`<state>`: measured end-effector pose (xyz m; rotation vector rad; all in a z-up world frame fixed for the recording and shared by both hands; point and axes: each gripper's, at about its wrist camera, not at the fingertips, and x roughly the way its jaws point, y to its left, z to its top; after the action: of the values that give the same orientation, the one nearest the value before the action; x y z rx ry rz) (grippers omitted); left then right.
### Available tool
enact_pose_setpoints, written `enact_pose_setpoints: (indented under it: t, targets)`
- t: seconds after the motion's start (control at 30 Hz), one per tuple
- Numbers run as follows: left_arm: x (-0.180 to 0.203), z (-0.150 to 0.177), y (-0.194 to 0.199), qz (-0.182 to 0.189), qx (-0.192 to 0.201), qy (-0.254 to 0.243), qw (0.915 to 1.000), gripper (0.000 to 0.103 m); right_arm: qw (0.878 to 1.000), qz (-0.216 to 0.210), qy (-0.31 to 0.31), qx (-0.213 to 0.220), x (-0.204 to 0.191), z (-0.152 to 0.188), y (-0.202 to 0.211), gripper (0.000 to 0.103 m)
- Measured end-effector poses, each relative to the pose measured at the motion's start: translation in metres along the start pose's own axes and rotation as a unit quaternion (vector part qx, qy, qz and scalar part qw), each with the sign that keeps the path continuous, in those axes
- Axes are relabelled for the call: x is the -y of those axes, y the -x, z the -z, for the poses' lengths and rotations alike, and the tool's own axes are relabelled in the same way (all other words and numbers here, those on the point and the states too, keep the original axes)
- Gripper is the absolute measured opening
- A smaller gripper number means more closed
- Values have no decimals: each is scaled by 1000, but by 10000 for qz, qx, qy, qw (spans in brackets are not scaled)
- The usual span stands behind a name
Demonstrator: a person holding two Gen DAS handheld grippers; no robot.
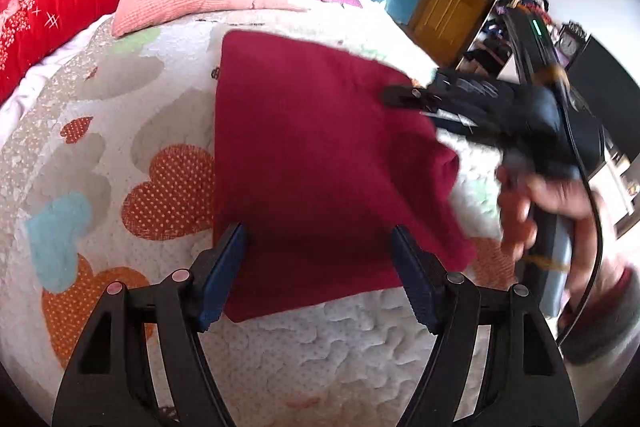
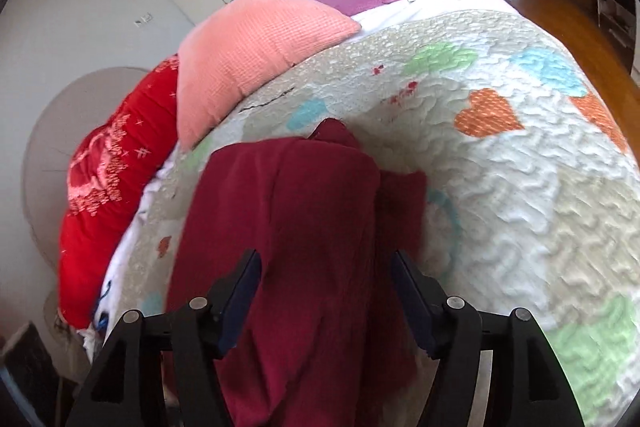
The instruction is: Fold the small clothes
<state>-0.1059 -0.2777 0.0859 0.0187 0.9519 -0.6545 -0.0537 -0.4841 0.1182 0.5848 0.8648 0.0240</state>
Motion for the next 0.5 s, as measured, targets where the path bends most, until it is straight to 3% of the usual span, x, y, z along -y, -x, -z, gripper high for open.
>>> enact_pose_setpoints:
  t: [0.07,0.13,0.23,0.3,0.37,0.5]
  targets:
    - [3,4,-2,-117,53,-174,9998,74,9987,370,345,39,-10,-6,-10,21]
    - [3,5,-8,-150,100,-199,9996,75,9926,661,986,249,-30,-11,-9,14]
    - [5,6,-21,-120,104,-204,9997,81,9696,1179,2042,651,-56,-11,-9,14]
    - [15,5,-22,-218,93,-327,9992,83,9592,1735,2203,353,-49,-10,-34,14]
    - [18,4,-20,-280,61,-483,9984,83,9635,1721,2035,244,-38,-8,-41,14]
    - [7,1,-4,-216,180,-304,9991,83,9821,1175,1409,414,-30,-6,1,23]
